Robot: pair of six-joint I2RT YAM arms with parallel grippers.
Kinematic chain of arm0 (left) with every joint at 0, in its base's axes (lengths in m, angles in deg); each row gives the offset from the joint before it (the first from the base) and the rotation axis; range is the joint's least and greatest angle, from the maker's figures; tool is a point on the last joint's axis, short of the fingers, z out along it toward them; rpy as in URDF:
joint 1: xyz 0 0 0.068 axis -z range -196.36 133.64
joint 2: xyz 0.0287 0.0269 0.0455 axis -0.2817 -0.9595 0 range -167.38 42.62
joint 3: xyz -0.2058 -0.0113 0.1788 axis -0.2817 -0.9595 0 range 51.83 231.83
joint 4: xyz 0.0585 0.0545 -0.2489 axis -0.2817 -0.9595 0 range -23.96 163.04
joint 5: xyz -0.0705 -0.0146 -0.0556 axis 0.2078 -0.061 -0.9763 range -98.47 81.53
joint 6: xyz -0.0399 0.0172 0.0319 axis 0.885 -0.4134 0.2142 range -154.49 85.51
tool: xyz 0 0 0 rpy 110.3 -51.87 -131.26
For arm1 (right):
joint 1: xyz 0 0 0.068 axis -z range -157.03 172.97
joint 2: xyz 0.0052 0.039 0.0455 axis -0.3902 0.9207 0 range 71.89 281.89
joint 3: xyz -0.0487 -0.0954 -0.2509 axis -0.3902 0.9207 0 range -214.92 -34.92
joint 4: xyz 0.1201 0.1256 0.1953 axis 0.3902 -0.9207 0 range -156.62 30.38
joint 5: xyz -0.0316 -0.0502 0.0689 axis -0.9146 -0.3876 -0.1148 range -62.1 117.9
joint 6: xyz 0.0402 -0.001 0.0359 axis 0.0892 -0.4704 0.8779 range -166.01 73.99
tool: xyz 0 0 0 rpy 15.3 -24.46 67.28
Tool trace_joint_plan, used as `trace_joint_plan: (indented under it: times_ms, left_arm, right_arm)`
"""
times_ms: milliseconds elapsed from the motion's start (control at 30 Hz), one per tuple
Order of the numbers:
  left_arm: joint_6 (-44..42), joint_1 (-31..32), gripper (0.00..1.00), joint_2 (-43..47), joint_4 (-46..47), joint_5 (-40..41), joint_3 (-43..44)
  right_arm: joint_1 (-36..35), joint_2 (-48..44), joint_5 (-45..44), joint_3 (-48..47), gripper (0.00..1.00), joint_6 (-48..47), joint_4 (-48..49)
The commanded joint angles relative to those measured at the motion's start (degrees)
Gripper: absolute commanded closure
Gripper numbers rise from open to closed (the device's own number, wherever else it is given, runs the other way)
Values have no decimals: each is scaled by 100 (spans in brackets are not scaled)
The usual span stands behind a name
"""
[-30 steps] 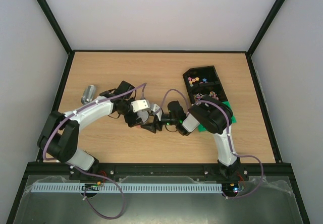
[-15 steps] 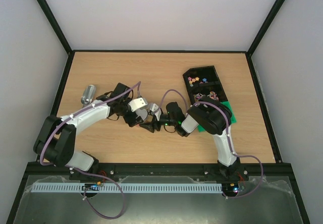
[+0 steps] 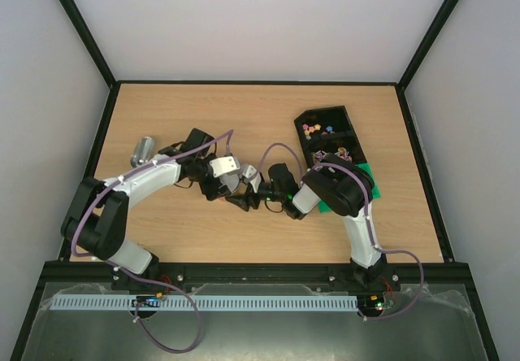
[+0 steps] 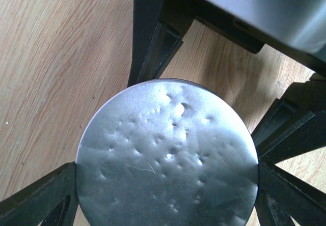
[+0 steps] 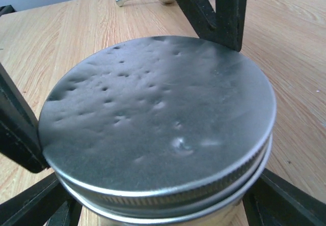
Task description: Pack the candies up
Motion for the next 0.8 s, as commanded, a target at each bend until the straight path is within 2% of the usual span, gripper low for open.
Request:
trace_joint_plan:
  times_ms: [0, 133, 200, 300, 400, 467, 567, 700, 767]
  left_arm:
    - [-901, -55, 39, -627, -798, 292, 117]
    - [-1930, -64, 40, -779, -1324, 255, 327]
    - [-2436, -56, 38, -743, -1282, 326, 236]
    - [-2809, -60, 33, -717, -1052, 535, 145]
    - [-3037, -100, 26, -702, -1120, 531, 423]
    - [-3014, -168, 16, -704, -1270, 295, 737]
    - [-2505, -248, 2, -599, -1274, -28, 1028]
    - [-1860, -363, 1, -136, -1177, -497, 794]
    - [-1562, -372, 1, 188, -1060, -599, 481]
  right_arm:
    - [-100, -19, 364, 69, 31, -573, -177]
    - [-104, -19, 427, 52, 33, -619, -245]
    - [-101, -20, 448, 62, 35, -630, -246]
    - [-91, -18, 436, 83, 36, -625, -232]
    - [-96, -19, 423, 106, 37, -609, -199]
    - [-96, -15, 402, 91, 37, -573, -198]
    - [-89, -18, 256, 87, 38, -458, -154]
    - [-91, 34, 136, 81, 37, -267, -64]
    - [-92, 43, 193, 119, 22, -192, 26]
